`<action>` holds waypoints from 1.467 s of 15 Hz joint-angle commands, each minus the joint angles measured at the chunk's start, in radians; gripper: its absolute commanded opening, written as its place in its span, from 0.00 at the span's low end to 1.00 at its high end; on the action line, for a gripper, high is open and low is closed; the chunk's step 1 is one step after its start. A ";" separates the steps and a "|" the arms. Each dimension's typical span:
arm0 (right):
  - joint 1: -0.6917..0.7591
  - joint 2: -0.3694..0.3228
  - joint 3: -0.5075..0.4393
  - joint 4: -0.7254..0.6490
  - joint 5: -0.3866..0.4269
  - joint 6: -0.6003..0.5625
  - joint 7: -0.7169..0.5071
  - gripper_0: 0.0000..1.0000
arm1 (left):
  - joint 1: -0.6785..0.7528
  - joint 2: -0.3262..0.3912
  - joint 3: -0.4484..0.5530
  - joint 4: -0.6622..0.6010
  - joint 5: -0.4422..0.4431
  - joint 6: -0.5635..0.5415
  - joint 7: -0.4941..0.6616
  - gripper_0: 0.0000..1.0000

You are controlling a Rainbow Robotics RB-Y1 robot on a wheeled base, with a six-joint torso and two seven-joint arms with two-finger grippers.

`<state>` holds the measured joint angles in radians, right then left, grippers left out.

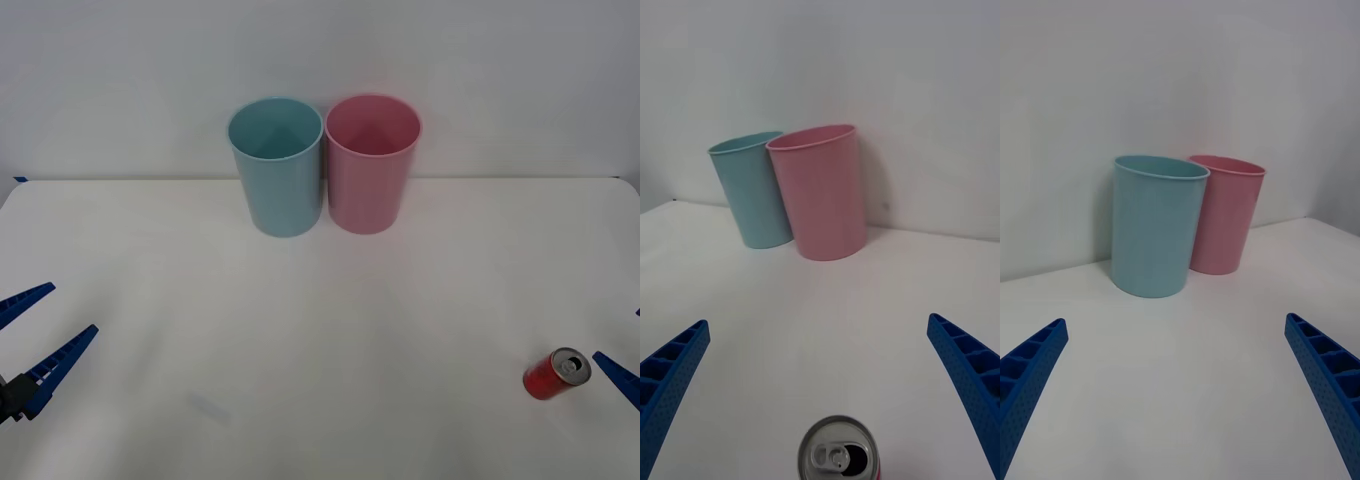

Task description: Grasp the object on the table and drop it into the matching bin: aluminum can to the light blue bin, PET bottle to the pink bin.

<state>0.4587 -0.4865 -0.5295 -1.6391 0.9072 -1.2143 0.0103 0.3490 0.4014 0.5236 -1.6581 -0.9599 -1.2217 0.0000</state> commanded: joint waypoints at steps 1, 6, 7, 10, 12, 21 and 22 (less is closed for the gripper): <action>-0.003 -0.018 -0.012 0.085 -0.008 -0.060 0.016 1.00 | 0.000 0.000 0.000 0.000 0.000 0.000 0.000 1.00; -0.006 -0.053 -0.018 0.216 -0.008 -0.137 0.043 1.00 | 0.000 0.000 0.000 0.000 0.000 0.000 0.000 1.00; -0.005 -0.058 -0.018 0.229 -0.008 -0.143 0.048 1.00 | 0.000 0.000 0.000 0.000 0.000 0.000 0.000 1.00; 0.017 -0.067 -0.017 0.242 -0.008 -0.148 0.073 1.00 | 0.000 0.000 0.000 0.000 0.000 0.000 0.000 1.00; 0.035 -0.069 -0.015 0.242 -0.007 -0.148 0.089 1.00 | 0.000 0.000 0.000 0.000 0.000 0.000 0.000 1.00; 0.014 -0.067 0.011 0.351 0.013 -0.128 0.277 1.00 | 0.000 0.000 0.000 0.000 0.000 0.000 0.000 1.00; 0.006 -0.067 0.020 0.372 0.010 -0.128 0.283 1.00 | 0.000 0.000 0.000 0.000 0.000 0.000 0.000 1.00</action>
<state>0.4710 -0.5541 -0.5157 -1.2836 0.9198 -1.3426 0.2862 0.3490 0.4014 0.5236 -1.6581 -0.9599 -1.2217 0.0000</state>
